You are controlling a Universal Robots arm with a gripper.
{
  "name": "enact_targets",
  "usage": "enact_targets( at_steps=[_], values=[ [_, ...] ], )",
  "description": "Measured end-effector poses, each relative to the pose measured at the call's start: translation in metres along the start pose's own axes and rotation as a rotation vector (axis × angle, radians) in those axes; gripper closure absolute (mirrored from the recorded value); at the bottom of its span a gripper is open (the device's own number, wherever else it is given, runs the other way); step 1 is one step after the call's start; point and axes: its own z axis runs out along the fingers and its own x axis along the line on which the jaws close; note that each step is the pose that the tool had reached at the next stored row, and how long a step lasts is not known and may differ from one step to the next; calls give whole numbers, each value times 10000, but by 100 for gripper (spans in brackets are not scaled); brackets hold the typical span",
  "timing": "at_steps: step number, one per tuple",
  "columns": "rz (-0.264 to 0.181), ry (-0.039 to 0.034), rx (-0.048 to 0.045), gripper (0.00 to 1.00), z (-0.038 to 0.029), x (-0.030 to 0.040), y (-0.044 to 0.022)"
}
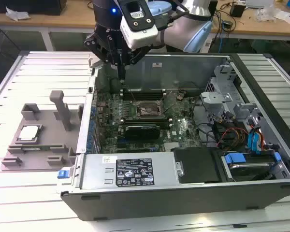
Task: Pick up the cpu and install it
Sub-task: 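Reach for the cpu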
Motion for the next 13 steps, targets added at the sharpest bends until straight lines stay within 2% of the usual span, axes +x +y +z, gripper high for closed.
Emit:
enact_targets(
  at_steps=[2, 4, 13],
  values=[
    [0, 0, 3, 89, -4, 117, -9],
    [-1, -1, 2, 89, -4, 153, -12],
    [1, -1, 2, 89, -11, 398, -30]
  ],
)
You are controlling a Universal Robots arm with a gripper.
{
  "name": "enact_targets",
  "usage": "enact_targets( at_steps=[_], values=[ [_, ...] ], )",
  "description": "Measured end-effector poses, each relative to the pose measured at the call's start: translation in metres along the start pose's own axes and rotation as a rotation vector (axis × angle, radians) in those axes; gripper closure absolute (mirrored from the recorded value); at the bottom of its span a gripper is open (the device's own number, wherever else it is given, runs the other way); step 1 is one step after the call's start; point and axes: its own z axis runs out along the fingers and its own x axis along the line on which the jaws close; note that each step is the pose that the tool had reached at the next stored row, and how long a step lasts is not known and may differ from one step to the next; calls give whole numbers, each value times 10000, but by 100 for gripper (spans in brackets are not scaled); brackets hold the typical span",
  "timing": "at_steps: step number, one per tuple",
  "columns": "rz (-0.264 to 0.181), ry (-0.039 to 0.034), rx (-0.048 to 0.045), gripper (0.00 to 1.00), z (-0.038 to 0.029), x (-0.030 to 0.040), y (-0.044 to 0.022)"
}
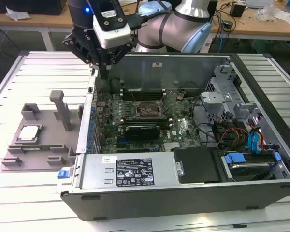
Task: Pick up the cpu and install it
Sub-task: 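Reach for the cpu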
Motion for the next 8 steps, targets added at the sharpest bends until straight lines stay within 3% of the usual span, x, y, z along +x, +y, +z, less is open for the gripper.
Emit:
enact_targets(
  at_steps=[2, 7, 8],
  values=[
    [-1, 1, 0, 89, -2, 61, -5],
    [0, -2, 0, 89, -10, 374, -28],
    [0, -5, 0, 89, -15, 557, -41]
  ],
)
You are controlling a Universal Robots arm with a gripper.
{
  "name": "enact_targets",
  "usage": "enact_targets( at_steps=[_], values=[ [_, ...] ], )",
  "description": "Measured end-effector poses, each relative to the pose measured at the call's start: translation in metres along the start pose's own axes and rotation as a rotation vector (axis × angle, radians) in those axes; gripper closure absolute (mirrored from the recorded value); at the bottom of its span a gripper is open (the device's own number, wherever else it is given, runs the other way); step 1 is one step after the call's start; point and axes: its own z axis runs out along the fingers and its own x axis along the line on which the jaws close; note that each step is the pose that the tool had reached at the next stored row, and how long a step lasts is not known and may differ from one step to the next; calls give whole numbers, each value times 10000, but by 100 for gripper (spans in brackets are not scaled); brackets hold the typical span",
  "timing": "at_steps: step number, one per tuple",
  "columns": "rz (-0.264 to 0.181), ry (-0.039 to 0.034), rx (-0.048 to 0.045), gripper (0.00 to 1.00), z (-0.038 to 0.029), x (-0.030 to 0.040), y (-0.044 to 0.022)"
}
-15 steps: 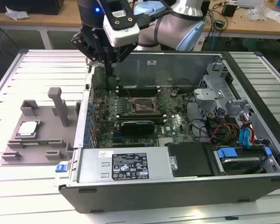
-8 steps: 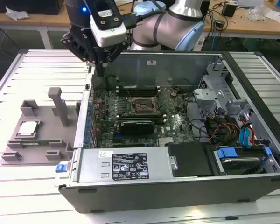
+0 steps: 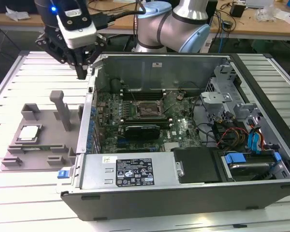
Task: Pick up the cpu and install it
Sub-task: 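Reach for the cpu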
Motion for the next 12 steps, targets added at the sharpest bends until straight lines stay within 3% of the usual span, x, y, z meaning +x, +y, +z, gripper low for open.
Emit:
enact_targets(
  at_steps=[1, 4, 12],
  values=[
    [-2, 0, 0, 89, -2, 91, -7],
    [-1, 0, 0, 89, -4, 188, -14],
    [-1, 0, 0, 89, -8, 366, -28]
  ],
)
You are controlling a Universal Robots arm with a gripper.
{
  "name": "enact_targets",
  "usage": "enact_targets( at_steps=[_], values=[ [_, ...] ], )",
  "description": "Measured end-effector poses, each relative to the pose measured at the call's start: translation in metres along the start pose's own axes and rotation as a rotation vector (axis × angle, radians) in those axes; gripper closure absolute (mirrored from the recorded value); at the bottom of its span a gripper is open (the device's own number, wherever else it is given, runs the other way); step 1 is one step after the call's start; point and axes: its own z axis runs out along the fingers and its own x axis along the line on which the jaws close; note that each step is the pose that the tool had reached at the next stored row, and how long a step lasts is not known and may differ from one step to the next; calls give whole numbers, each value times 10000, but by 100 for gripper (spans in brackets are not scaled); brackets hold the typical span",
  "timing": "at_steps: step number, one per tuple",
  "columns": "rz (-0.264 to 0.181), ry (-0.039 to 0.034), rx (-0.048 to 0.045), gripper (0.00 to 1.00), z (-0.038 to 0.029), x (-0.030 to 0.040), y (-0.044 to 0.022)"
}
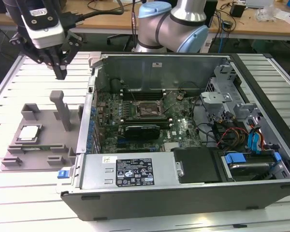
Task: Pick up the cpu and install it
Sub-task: 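Reach for the cpu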
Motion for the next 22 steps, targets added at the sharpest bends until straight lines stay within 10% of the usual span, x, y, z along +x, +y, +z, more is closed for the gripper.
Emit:
enact_targets(
  at_steps=[22],
  values=[
    [-2, 0, 0, 89, -15, 855, -64]
  ],
)
